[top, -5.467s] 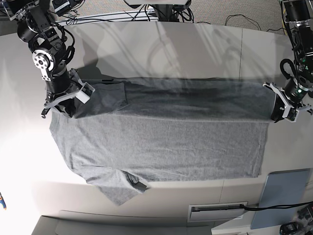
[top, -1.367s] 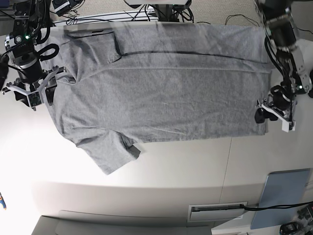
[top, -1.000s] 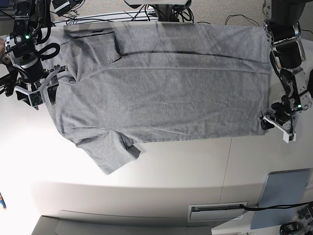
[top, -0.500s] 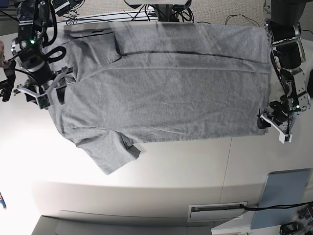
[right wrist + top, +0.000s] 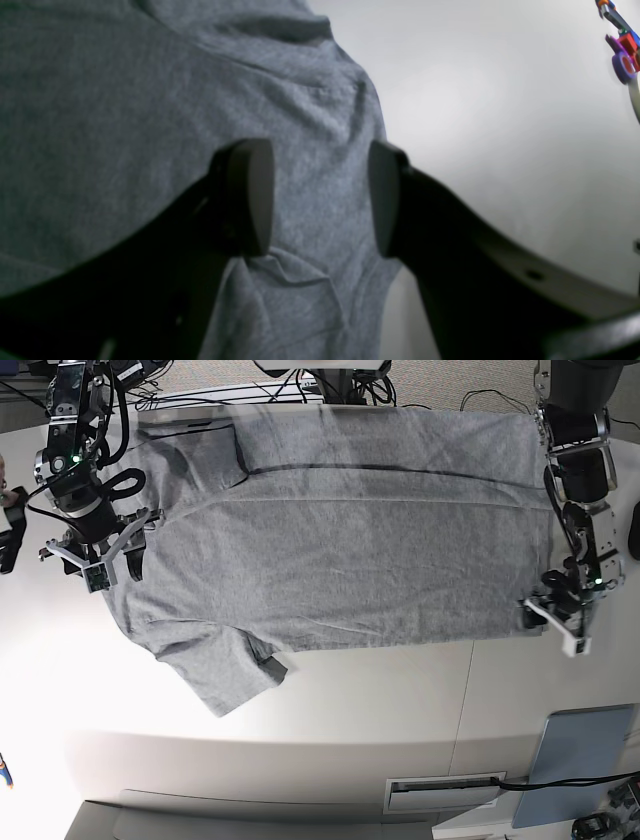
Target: Fold the T-shirt properly
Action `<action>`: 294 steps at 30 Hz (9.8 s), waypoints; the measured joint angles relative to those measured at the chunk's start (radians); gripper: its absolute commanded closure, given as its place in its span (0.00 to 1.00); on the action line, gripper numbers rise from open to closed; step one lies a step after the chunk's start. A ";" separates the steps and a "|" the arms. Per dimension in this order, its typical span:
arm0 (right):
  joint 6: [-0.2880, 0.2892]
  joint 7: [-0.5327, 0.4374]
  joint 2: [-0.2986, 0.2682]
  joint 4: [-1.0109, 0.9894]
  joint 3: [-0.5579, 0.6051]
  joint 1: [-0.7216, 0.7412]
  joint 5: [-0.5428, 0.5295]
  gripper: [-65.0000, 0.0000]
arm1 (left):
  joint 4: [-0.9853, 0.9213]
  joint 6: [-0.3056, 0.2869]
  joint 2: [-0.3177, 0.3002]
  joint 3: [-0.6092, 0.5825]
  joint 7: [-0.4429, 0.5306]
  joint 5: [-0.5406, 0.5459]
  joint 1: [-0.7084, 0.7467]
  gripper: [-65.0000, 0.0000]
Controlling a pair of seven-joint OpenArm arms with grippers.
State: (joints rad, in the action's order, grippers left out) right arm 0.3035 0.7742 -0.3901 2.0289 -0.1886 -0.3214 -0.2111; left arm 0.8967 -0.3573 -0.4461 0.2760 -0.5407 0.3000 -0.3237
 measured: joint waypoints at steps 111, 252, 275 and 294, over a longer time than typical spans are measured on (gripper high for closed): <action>-0.048 0.170 -0.207 -0.217 0.071 0.229 0.079 1.00 | 0.772 -0.047 0.025 0.229 -0.223 0.340 0.476 1.00; 0.058 0.201 -0.064 0.312 0.180 -0.342 -0.007 1.00 | 0.869 -0.175 0.075 0.314 -0.135 0.344 0.838 0.58; 0.248 0.319 -0.064 0.312 0.180 -0.366 -0.198 0.78 | 0.869 -0.175 0.078 0.314 -0.135 0.344 0.838 0.58; 0.244 0.313 -0.064 0.312 0.179 -0.262 -0.127 0.75 | 0.869 -0.213 0.078 0.314 -0.131 0.344 0.838 0.48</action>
State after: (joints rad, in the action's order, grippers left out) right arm 0.5476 1.0870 -0.4541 2.3405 -0.0101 -0.5838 -0.3378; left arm 1.7657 -0.5701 -0.3683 0.5903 -0.6720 0.6445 0.5148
